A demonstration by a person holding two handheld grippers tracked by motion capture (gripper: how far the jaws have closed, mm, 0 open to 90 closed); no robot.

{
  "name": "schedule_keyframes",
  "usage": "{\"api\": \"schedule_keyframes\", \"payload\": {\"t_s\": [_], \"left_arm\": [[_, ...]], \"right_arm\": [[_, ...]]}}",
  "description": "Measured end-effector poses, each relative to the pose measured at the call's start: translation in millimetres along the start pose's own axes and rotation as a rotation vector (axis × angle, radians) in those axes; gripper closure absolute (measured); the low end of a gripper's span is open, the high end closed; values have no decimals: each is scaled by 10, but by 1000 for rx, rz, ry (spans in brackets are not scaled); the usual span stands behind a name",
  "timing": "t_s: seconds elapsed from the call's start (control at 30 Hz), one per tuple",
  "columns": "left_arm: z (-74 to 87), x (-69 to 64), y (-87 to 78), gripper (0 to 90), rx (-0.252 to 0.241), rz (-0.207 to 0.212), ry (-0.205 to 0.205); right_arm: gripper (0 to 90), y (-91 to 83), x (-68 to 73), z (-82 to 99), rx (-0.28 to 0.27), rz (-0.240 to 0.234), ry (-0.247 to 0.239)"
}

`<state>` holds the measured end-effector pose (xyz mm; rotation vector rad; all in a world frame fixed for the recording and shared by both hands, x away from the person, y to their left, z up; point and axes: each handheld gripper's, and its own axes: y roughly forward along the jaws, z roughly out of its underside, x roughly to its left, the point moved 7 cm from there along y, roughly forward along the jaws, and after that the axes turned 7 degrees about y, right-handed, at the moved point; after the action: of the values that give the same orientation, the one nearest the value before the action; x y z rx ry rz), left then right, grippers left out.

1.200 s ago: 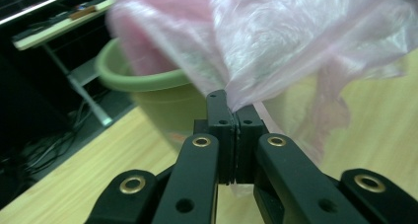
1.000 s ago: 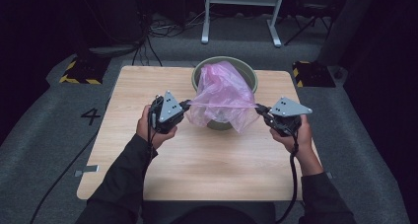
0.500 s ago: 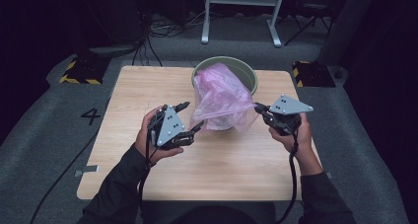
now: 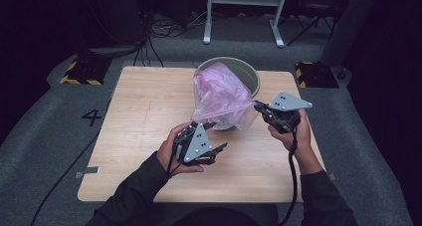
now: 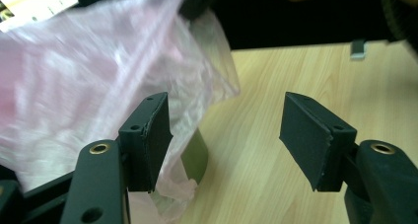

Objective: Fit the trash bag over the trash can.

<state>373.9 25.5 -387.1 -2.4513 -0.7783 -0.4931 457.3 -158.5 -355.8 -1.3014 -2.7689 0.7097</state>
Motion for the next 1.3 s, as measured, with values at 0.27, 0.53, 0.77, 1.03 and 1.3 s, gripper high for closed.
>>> {"api": "schedule_keyframes", "payload": {"t_s": [0.27,0.53,0.77,1.03,1.3], "left_arm": [[216,205,273,435,100,-119,13],[280,408,329,819,116,-143,24],[267,429,334,898,122,-134,38],[285,411,328,900,124,-90,38],[320,351,365,900,148,-51,66]], "right_arm": [[900,0,-29,7,9,-20,17],[716,-31,0,77,42,-77,-16],[330,-83,79,37,6,-118,-56],[538,-125,70,-104,-39,-110,-104],[900,-53,0,-161,-32,-107,-86]]}}
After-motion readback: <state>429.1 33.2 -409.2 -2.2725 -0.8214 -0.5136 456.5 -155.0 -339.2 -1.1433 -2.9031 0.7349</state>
